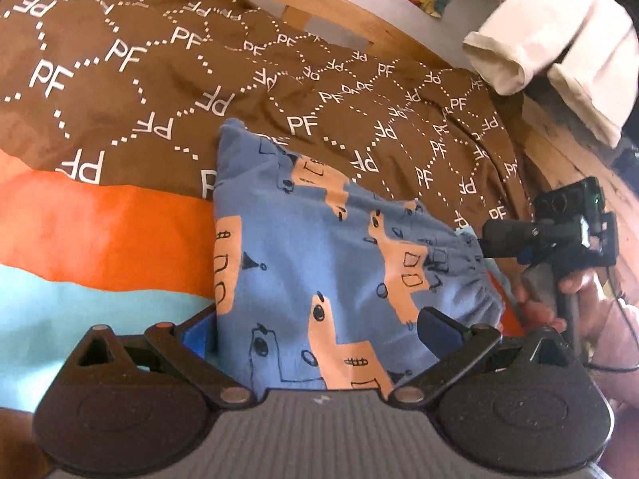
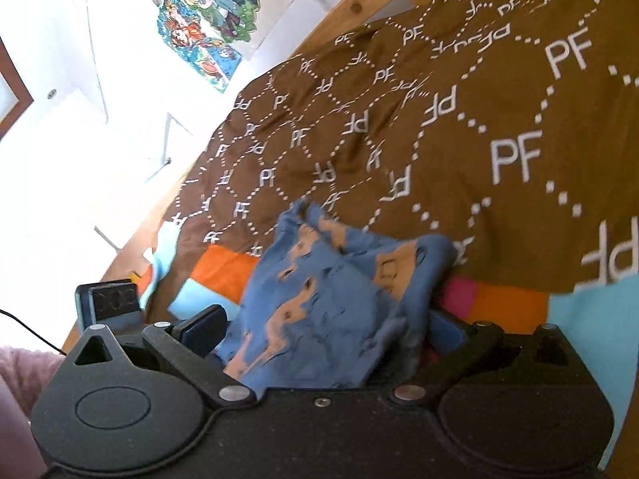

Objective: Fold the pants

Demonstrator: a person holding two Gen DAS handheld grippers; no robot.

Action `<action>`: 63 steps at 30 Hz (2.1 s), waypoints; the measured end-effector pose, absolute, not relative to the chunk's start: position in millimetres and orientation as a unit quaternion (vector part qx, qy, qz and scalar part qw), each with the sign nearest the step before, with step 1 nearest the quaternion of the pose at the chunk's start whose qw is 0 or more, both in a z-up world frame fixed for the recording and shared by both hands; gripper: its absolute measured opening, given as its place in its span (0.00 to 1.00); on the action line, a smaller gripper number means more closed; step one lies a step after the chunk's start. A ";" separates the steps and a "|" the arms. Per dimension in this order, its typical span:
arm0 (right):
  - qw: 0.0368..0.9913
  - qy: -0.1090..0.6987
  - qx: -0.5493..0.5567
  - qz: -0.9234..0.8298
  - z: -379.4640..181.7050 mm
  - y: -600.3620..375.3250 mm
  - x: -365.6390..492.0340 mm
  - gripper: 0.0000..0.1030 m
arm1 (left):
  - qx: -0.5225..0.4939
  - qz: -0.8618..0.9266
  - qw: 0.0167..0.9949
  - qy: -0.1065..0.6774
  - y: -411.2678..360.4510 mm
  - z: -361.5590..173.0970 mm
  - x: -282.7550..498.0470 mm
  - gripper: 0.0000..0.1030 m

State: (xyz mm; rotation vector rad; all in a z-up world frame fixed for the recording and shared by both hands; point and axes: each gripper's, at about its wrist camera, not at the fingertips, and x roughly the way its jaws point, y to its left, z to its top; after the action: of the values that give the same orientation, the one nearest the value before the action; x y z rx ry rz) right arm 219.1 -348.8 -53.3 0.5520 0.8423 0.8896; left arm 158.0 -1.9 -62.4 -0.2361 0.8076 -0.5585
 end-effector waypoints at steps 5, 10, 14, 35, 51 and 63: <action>0.786 0.389 0.273 0.396 -52.5 -349.3 216.9 0.99 | -0.132 -0.269 0.869 0.393 3.2 -61.4 159.9 1.00; 0.796 0.397 0.277 0.363 -53.2 -351.3 216.0 0.84 | -0.191 -0.265 0.857 0.400 14.5 -63.7 163.9 0.99; 0.803 0.400 0.283 0.338 -57.8 -357.3 215.0 0.61 | -0.194 -0.258 0.855 0.406 15.0 -62.8 162.4 0.94; 0.900 0.349 0.072 0.251 -26.4 -305.5 175.5 0.22 | -0.068 -0.116 0.884 0.447 -17.8 -33.8 155.5 0.21; 0.932 0.280 -0.010 0.228 -4.4 -288.7 146.2 0.19 | -0.023 -0.126 0.903 0.409 -37.5 4.1 142.3 0.16; 0.960 0.188 -0.081 0.192 18.8 -280.8 124.8 0.18 | -0.024 -0.151 0.921 0.357 -45.3 29.9 145.4 0.16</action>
State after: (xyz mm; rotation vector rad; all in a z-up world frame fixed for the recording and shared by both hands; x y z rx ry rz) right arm 124.8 -280.8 18.8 -0.1651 0.3819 0.3898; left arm 145.4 -45.3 29.9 -0.0500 0.7340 -0.3093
